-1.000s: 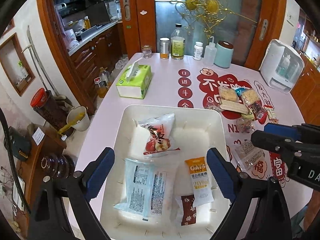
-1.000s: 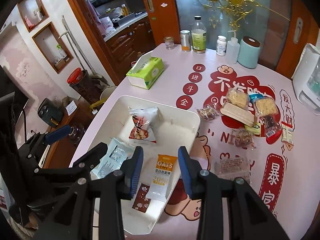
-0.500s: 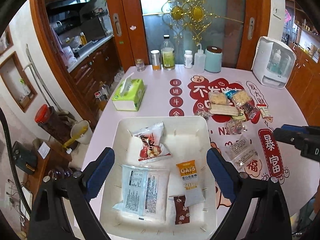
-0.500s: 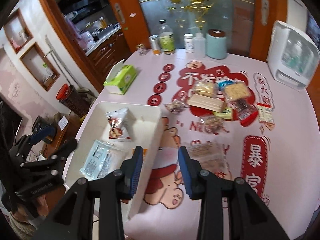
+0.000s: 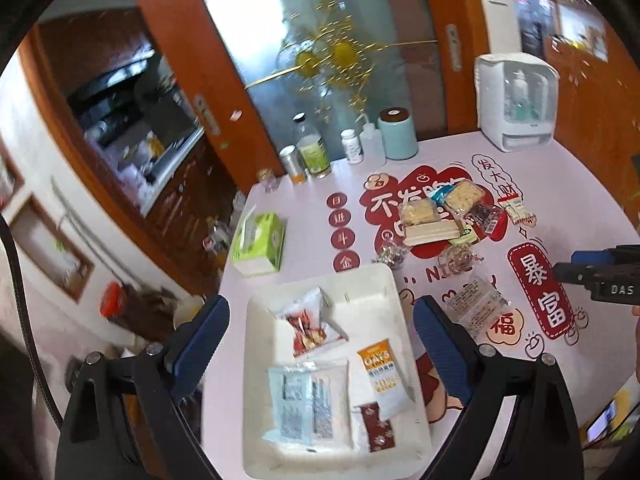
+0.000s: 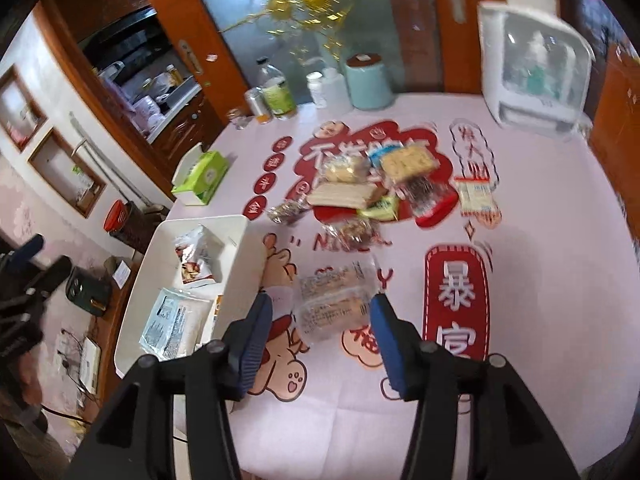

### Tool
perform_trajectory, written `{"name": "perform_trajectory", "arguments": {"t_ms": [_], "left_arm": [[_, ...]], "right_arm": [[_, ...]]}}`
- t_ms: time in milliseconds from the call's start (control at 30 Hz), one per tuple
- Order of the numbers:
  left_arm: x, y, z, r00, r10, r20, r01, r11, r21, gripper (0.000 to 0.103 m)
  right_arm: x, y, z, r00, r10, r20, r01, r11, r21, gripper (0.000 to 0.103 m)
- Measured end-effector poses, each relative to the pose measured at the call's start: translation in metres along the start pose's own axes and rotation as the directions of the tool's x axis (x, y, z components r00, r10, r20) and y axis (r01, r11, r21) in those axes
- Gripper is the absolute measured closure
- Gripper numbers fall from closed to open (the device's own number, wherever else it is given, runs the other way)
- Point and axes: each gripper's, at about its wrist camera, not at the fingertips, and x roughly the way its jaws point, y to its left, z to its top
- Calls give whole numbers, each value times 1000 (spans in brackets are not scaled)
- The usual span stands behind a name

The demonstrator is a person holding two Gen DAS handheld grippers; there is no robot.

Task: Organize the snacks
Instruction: 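Grasp the nut-cluster bag with the left tool while the right tool grasps the clear pastry bag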

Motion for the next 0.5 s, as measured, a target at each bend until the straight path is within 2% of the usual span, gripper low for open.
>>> {"name": "perform_trajectory", "arguments": {"t_ms": [167,267,300,367,433,500], "left_arm": [[16,4,30,1000,-17,-1,17,992,123,10],[39,7,54,999,-47,-8,47,973,224,10],[49,7,62,998,-66,-12,67,963,260,10],[67,7,75,995,-94,-24,97,945,312,10],[93,3,89,990,-134,-49,143,914,379,10],[126,-2,101,980,-183,-83,201,874,443,10]], "right_arm": [[18,-7,-2,998,-16,-53,19,998,63,51],[29,-7,3,997,-35,-67,43,992,115,51],[32,-9,4,996,-40,-73,50,989,136,50],[43,-11,10,994,-47,-101,67,977,200,38],[52,-15,14,993,-45,-111,74,961,267,25],[64,-16,18,991,-59,-121,96,939,329,23]]}}
